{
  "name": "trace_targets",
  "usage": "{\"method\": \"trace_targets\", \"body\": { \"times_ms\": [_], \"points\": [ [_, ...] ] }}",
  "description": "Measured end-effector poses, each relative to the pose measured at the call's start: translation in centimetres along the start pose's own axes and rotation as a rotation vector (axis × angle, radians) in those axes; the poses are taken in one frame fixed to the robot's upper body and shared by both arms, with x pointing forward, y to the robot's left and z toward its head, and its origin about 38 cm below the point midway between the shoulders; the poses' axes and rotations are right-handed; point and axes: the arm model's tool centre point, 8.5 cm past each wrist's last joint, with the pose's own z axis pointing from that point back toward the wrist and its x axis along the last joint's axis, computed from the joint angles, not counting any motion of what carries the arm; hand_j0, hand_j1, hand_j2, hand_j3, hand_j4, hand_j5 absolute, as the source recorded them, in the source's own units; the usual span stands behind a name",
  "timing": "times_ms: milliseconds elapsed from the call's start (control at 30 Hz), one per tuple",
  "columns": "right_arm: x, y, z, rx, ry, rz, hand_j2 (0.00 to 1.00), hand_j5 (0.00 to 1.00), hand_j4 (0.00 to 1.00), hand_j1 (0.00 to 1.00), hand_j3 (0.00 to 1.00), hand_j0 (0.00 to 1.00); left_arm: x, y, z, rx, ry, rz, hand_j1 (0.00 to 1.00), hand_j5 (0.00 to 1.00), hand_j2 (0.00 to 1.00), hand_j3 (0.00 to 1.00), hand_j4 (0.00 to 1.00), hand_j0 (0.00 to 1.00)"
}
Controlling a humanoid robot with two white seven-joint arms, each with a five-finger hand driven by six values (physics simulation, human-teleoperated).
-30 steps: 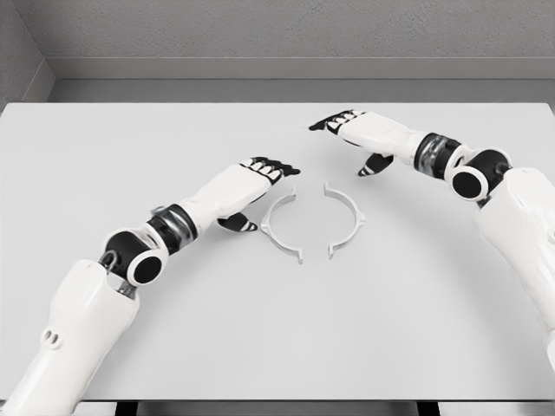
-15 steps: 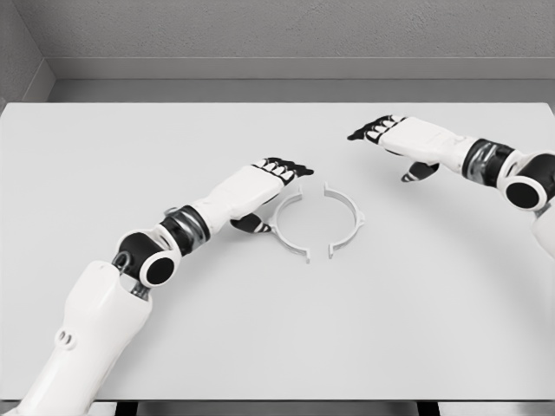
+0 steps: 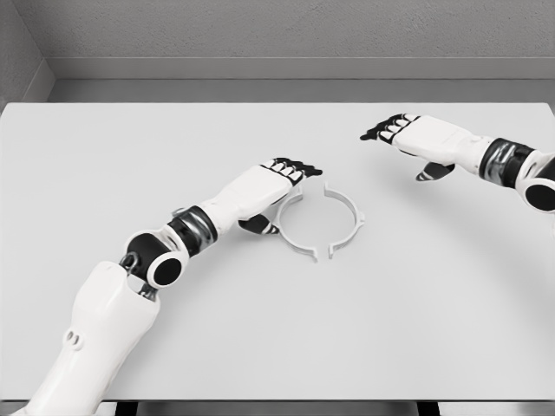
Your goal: Assemble PVC drainage pipe clamps
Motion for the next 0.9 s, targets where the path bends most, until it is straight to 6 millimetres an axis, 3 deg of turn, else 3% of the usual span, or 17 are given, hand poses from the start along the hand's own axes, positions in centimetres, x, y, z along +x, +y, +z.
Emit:
{"method": "trace_targets", "body": {
  "times_ms": [333, 600, 900],
  "points": [
    [1.0, 0.5, 0.0, 0.005, -0.024, 0.007, 1.00, 1.00, 1.00, 1.00, 1.00, 1.00, 0.5, 0.0, -0.4, 0.006, -0.007, 0.008, 1.00, 1.00, 1.00, 1.00, 1.00, 1.00],
    [-0.7, -0.2, 2.0, 0.007, 0.022, 0.033, 1.00, 1.00, 1.00, 1.00, 1.00, 1.00, 0.4, -0.1, -0.3, 0.006, -0.007, 0.011, 1.00, 1.00, 1.00, 1.00, 1.00, 1.00],
    [-0.4, -0.9, 2.4, -0.005, 0.017, 0.050, 1.00, 1.00, 1.00, 1.00, 1.00, 1.00, 0.0, 0.0, 0.2, 0.011, 0.008, 0.014, 1.00, 1.00, 1.00, 1.00, 1.00, 1.00]
  ]
}}
